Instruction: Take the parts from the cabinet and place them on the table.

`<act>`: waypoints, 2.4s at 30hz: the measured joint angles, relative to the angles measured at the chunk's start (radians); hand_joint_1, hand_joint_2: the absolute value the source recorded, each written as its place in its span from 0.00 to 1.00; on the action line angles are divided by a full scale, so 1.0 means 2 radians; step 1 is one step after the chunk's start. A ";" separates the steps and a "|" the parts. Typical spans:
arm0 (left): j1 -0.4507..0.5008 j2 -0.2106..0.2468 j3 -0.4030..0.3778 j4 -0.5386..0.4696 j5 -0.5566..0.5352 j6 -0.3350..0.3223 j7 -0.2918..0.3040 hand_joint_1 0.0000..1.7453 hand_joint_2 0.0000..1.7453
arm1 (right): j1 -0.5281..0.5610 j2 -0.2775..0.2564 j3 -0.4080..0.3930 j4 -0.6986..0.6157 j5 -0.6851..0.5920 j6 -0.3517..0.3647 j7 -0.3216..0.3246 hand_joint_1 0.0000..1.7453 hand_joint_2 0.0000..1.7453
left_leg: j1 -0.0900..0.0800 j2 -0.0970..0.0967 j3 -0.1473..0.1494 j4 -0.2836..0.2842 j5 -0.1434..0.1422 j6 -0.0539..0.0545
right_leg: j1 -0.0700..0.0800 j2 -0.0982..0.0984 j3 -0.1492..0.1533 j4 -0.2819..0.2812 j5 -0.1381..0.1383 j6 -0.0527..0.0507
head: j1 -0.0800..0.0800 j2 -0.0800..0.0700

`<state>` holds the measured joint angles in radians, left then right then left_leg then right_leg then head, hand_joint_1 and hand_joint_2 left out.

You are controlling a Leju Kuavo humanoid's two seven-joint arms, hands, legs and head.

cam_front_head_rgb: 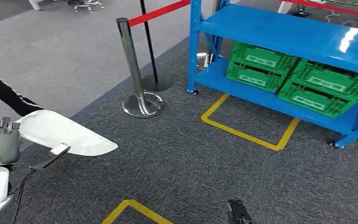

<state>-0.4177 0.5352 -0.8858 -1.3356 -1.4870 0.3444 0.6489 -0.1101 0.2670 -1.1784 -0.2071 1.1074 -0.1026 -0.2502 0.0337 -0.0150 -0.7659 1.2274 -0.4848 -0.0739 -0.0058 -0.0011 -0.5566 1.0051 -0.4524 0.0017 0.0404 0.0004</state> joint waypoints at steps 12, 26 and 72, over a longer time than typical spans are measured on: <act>0.002 0.010 -0.001 0.023 0.000 0.029 0.001 1.00 1.00 | 0.000 0.002 0.000 0.001 0.000 -0.002 0.001 0.00 0.00 | -0.008 0.018 0.079 -0.124 0.050 0.031 | 0.007 -0.038 -0.005 0.014 -0.019 0.018 | 0.002 0.000; 0.010 0.019 -0.003 0.036 0.000 0.046 0.001 1.00 1.00 | 0.003 0.003 0.000 0.003 -0.001 -0.004 0.002 0.00 0.00 | 0.004 -0.067 0.060 -0.129 0.071 0.004 | -0.008 0.037 -0.003 0.008 -0.005 0.010 | 0.003 0.000; 0.016 0.025 0.004 0.078 0.000 0.085 -0.002 1.00 1.00 | -0.002 0.003 0.030 0.005 0.043 -0.098 0.026 0.00 0.00 | -0.026 0.030 0.071 -0.126 0.053 0.034 | 0.011 -0.068 0.003 0.005 -0.016 0.008 | -0.004 0.000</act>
<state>-0.3851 0.5856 -0.8778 -1.1803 -1.4870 0.5146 0.6451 -0.1141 0.2735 -1.1189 -0.1980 1.1933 -0.2983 -0.1991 -0.0178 0.0445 -0.6238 0.9756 -0.3796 -0.0050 0.0169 -0.1380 -0.5504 1.0151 -0.4834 0.0175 0.0324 0.0004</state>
